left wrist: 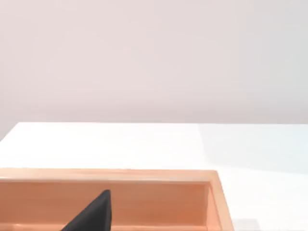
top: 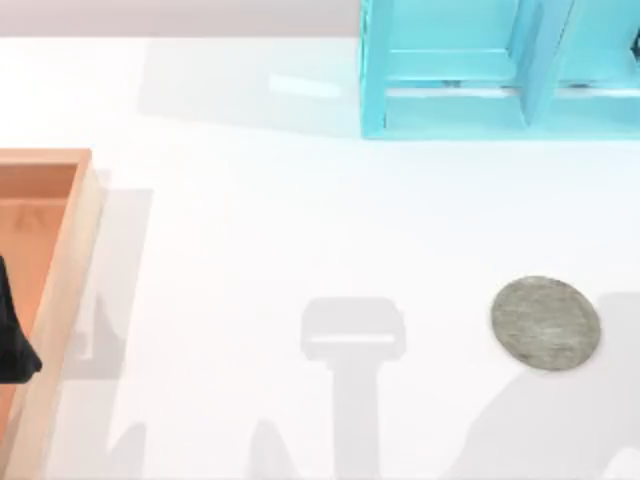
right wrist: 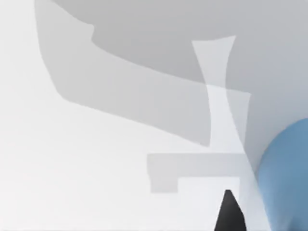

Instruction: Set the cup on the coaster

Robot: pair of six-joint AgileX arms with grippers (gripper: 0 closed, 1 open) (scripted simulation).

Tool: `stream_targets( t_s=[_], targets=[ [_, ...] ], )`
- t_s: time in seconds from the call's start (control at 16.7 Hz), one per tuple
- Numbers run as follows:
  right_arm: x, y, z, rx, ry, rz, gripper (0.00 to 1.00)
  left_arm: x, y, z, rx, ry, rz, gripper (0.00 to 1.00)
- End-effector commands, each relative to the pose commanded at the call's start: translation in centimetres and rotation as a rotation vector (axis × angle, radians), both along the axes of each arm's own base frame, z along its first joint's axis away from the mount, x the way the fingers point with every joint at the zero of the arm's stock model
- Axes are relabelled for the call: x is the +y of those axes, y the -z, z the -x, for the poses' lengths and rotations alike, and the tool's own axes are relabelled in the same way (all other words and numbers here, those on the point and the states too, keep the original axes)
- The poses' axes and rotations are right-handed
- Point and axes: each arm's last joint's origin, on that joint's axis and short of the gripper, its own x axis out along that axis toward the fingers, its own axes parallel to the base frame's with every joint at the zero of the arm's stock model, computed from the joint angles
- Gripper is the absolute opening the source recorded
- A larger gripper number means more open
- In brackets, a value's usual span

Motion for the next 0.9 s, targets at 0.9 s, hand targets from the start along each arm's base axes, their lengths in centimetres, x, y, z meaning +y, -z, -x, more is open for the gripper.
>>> stream_targets(
  t_s=[0.9],
  targets=[
    [0.67, -0.2, -0.79, 0.006, 0.054, -0.002, 0.0, 0.0, 0.0, 0.0, 0.0, 0.0, 0.0, 1.0]
  ],
)
